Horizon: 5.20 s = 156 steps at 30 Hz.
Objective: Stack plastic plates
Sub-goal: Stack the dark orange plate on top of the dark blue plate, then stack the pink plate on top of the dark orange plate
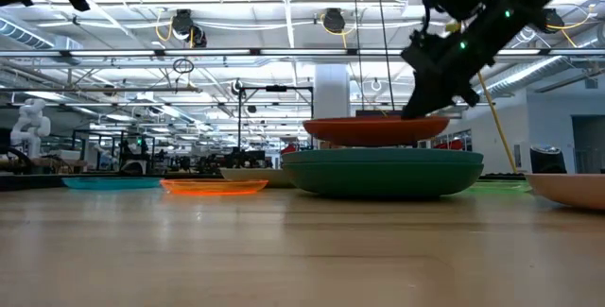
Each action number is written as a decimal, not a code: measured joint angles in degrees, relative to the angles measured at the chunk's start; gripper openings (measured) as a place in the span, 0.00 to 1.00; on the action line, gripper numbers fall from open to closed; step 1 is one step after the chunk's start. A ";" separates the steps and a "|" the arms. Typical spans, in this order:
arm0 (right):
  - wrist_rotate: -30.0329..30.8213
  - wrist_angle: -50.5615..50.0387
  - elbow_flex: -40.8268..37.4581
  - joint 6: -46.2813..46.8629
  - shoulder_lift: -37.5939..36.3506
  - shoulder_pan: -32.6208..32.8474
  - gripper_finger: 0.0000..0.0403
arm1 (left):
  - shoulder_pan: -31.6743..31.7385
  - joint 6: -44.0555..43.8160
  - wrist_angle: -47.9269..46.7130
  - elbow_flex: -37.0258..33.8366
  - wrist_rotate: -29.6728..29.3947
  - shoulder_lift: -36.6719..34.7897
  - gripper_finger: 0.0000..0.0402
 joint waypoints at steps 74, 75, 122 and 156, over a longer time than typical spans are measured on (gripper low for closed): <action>-9.03 -15.25 21.57 16.86 9.37 16.78 0.28 | -0.01 2.80 -0.03 -0.01 -0.09 0.02 0.20; -9.65 -16.94 23.10 18.45 10.51 17.70 0.28 | -0.02 2.80 -0.07 -0.02 -0.07 0.02 0.20; -40.36 -55.66 41.41 52.96 46.88 32.86 0.28 | -0.02 2.67 -0.28 -0.02 -0.07 0.02 0.20; -41.88 -68.34 41.39 54.66 37.12 32.84 0.02 | -0.01 2.78 -0.28 -0.02 -0.07 0.02 0.20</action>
